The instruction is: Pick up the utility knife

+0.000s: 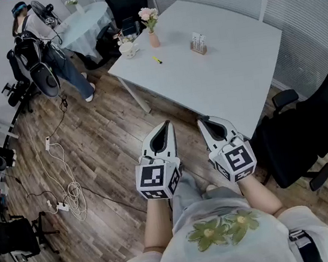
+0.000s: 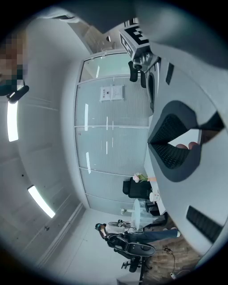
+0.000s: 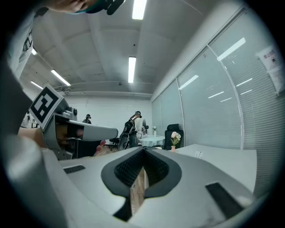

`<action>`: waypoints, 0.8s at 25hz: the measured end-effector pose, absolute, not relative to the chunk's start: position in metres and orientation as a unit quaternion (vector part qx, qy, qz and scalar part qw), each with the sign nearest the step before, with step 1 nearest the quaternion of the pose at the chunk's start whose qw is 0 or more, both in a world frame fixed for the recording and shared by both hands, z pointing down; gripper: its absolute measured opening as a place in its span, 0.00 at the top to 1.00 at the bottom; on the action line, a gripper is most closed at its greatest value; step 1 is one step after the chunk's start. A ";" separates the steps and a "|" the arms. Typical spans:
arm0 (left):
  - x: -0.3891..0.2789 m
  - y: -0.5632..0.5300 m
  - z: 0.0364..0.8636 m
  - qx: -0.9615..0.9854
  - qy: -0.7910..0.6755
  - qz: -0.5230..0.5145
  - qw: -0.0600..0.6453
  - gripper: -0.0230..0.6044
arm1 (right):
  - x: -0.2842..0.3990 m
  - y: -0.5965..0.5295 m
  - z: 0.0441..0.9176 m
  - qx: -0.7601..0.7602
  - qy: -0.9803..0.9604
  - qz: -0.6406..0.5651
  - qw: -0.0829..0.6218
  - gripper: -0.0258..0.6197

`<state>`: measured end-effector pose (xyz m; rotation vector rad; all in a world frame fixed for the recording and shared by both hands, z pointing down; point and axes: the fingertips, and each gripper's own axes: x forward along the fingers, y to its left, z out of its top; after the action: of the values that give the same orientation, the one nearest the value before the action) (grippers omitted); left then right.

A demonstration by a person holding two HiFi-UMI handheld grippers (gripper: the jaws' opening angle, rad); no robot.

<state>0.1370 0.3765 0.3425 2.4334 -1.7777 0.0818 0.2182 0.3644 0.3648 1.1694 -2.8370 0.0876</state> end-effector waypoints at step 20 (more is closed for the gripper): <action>-0.029 0.167 0.362 0.833 -0.547 0.051 0.069 0.95 | 0.069 0.164 0.388 0.412 -0.909 0.018 0.065 0.96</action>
<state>-0.0289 0.1668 0.3620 2.5067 -1.6471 0.1527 0.0692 0.1637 0.3883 1.2435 -2.7420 0.0545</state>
